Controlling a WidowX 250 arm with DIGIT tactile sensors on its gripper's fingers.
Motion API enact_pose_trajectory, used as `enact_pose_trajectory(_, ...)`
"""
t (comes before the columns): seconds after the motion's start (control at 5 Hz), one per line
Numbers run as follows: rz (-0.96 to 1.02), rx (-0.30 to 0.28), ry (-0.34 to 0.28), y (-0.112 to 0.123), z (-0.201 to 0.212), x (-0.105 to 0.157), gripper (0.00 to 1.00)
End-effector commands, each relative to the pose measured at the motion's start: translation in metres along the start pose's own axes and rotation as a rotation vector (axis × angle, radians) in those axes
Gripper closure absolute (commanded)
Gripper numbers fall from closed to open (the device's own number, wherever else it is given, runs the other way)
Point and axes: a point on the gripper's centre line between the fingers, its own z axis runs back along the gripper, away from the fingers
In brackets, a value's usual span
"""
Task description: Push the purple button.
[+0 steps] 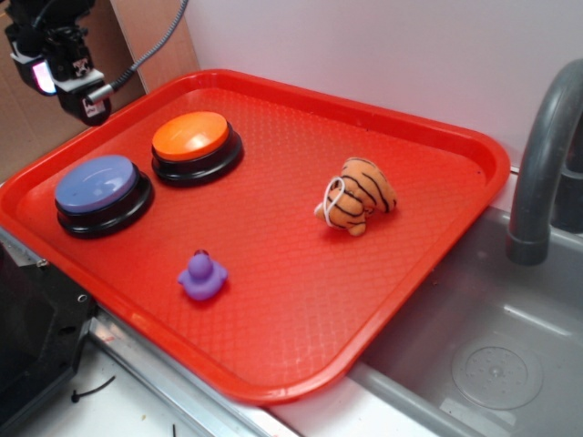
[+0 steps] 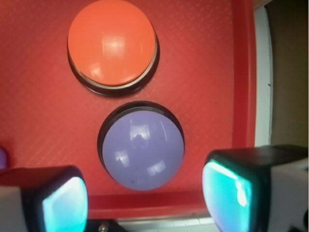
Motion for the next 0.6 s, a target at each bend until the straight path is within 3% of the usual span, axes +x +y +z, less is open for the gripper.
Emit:
enact_pose_trajectory(0.0,0.018,0.017,-0.057,0.001,0.027,0.003,0.00)
enact_pose_trajectory(0.2,0.011,-0.021,-0.066,0.001,0.032,0.000,0.00)
enact_pose_trajectory(0.4,0.013,0.000,-0.082,0.002,0.038,-0.001,0.00)
